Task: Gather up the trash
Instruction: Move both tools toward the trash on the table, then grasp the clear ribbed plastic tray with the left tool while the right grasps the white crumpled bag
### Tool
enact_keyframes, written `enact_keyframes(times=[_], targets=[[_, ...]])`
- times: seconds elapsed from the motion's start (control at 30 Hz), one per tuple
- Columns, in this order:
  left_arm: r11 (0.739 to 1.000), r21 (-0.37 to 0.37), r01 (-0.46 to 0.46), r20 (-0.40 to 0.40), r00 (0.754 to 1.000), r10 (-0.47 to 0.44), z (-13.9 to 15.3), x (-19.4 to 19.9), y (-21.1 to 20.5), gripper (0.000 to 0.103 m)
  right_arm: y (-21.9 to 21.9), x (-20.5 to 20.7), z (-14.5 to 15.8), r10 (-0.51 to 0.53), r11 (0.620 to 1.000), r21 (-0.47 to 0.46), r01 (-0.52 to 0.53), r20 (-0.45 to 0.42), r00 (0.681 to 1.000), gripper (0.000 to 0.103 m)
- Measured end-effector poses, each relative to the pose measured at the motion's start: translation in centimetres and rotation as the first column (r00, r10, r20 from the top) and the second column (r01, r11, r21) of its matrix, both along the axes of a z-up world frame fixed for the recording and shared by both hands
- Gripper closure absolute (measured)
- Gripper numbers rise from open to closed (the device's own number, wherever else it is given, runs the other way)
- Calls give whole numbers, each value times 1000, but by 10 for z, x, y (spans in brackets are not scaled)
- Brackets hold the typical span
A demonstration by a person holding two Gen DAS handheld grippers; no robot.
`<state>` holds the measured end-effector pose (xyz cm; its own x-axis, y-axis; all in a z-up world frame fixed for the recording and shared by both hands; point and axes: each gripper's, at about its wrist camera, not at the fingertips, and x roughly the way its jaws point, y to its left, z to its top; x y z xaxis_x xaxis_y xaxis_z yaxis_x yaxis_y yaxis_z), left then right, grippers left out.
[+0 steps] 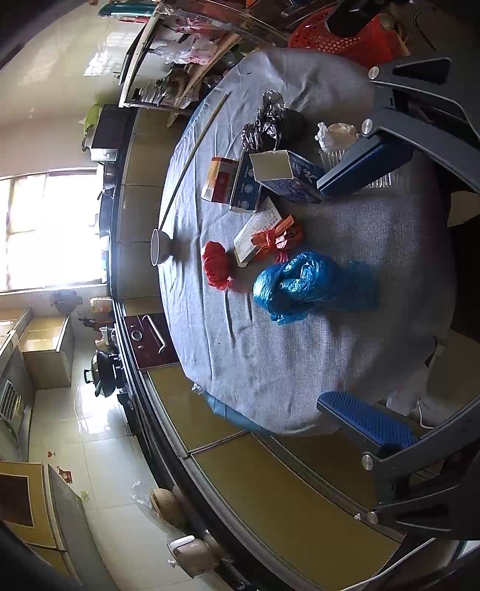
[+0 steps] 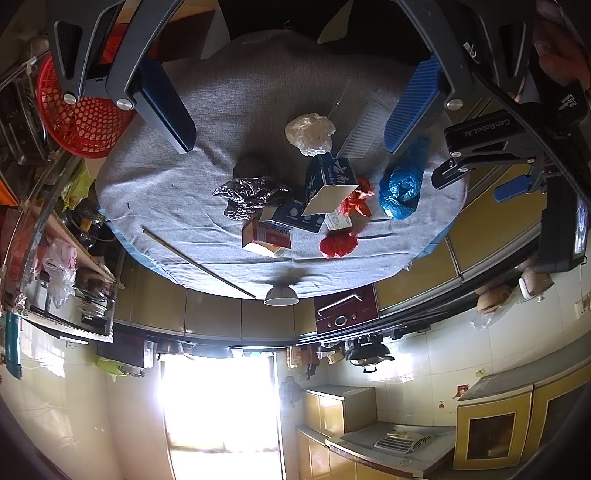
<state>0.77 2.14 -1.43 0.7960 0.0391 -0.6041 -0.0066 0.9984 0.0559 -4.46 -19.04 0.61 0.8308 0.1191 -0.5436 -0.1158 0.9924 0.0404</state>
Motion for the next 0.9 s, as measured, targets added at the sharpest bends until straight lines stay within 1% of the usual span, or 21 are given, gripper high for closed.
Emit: enact_keyframes(times=[0.4, 0.6, 0.7, 0.73, 0.83, 0.9], targets=[[1000, -23, 20, -37, 999, -21, -5, 4, -1, 0, 0, 5, -7, 5, 1000, 8, -5, -10, 1000, 0], [998, -49, 34, -100, 994, -39, -19, 13, -1, 0, 0, 13, -15, 4, 1000, -4, -4, -32, 999, 0], [998, -54, 42, -125, 991, -49, -25, 16, -2, 0, -3, 16, -19, -5, 1000, -4, 4, -40, 999, 0], [998, -50, 47, -122, 991, -53, -26, 17, -3, 0, -6, 18, -21, -8, 1000, 0, 8, -43, 999, 0], [995, -56, 82, -129, 988, -88, -29, 18, -9, 0, -15, 21, -24, -27, 1000, 10, 27, -45, 999, 0], [991, -65, 113, -151, 981, -122, -31, 18, -15, 0, -24, 25, -28, -39, 999, 26, 40, -57, 998, 0]])
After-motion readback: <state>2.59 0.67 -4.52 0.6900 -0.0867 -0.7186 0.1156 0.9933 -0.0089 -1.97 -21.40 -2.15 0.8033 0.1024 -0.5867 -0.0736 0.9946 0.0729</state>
